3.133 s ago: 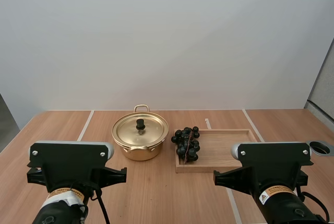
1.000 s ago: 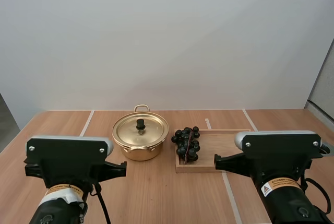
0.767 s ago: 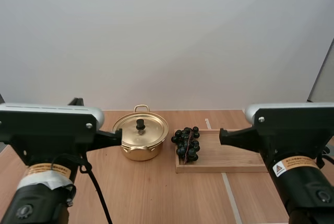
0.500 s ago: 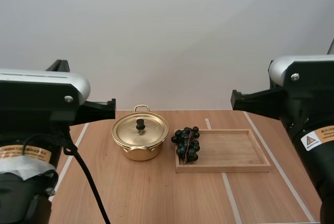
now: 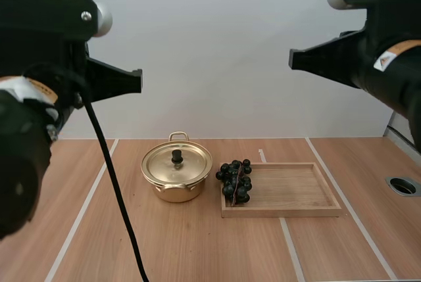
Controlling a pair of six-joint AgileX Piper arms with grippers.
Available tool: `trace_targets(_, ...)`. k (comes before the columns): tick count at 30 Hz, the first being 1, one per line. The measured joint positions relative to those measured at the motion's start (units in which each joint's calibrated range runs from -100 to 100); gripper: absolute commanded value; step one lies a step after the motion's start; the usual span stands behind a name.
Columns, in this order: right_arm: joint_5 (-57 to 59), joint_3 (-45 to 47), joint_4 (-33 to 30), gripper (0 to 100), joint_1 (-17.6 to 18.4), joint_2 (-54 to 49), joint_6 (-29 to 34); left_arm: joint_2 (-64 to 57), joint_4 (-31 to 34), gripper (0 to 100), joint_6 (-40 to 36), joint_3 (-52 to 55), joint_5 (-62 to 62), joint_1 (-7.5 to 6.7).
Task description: Open the pot, put the grape inside, and close it
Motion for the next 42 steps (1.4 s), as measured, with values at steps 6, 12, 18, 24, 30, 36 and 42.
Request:
trace_targets(6,11.3,-10.7,-0.1,0,0.0,12.8,0.0,11.7,-0.1,0,0.0,-11.3,15.3,0.00)
trace_targets(12,20.9,-18.4,-0.1,0,0.0,21.7,0.0,20.5,-0.1,0,3.1,-19.0,28.9,0.00)
trace_targets(18,35.4,-26.9,2.2,0,0.5,32.4,-5.8,28.7,-0.8,0,9.9,-25.1,42.4,0.00)
trace_targets(24,46.5,-27.5,12.9,0,2.7,37.1,-21.1,34.5,-5.6,0,21.7,-26.7,52.4,0.00)
trace_targets(30,50.7,-27.5,17.1,0,4.3,37.8,-27.4,36.3,-6.1,0,25.7,-26.7,54.1,0.00)
trace_targets(36,50.7,-27.5,17.1,0,4.3,37.8,-28.2,36.3,-6.1,0,26.3,-26.7,54.0,0.00)
trace_targets(42,50.7,-27.5,17.4,0,4.3,37.8,-28.3,36.3,-6.1,3,28.2,-26.7,49.3,0.00)
